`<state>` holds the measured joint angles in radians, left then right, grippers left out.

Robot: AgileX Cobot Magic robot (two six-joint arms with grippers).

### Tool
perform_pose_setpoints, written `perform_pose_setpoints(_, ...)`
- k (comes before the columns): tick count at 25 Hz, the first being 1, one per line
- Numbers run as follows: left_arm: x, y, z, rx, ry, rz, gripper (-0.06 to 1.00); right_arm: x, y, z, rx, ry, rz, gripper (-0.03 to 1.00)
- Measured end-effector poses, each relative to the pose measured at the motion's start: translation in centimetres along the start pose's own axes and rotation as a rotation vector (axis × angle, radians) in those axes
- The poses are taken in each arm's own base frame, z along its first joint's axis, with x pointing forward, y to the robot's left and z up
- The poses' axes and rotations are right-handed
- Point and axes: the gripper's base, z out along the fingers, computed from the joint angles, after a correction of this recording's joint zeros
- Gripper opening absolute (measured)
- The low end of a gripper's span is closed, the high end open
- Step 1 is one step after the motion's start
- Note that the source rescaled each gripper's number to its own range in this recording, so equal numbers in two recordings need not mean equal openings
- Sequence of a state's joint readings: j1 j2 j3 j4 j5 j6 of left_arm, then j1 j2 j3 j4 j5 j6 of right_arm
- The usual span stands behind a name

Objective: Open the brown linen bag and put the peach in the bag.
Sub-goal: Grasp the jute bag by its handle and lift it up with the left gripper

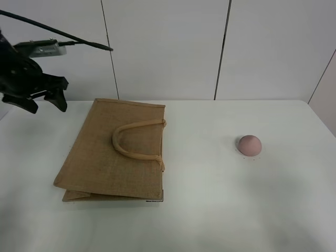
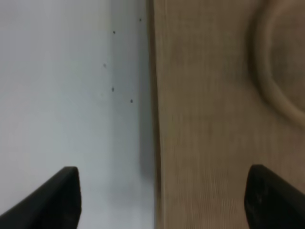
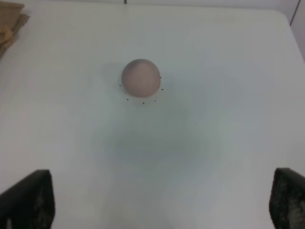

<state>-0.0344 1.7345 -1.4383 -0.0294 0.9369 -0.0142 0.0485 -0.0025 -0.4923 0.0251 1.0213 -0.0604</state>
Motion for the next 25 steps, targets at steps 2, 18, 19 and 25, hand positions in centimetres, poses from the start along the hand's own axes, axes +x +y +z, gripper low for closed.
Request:
perform_pose_setpoints(2, -1.3, -0.4, 2.0, 0.002, 0.030, -0.014, 1.00, 0.0, 0.0, 0.0, 0.000, 0.000, 0.000, 1.00)
perform_pose_setpoints(18, -2.7, -10.1, 11.4, 0.037, 0.127, 0.021, 1.00, 0.0, 0.0, 0.0, 0.000, 0.000, 0.000, 1.00)
perform_pose_setpoints(19, -2.8, -10.2, 11.8, 0.038, 0.120, 0.022, 1.00, 0.0, 0.0, 0.0, 0.000, 0.000, 0.000, 1.00)
perform_pose_setpoints(25, -2.7, -10.2, 13.8, 0.030, 0.133, 0.015, 1.00, 0.0, 0.0, 0.0, 0.000, 0.000, 0.000, 1.00)
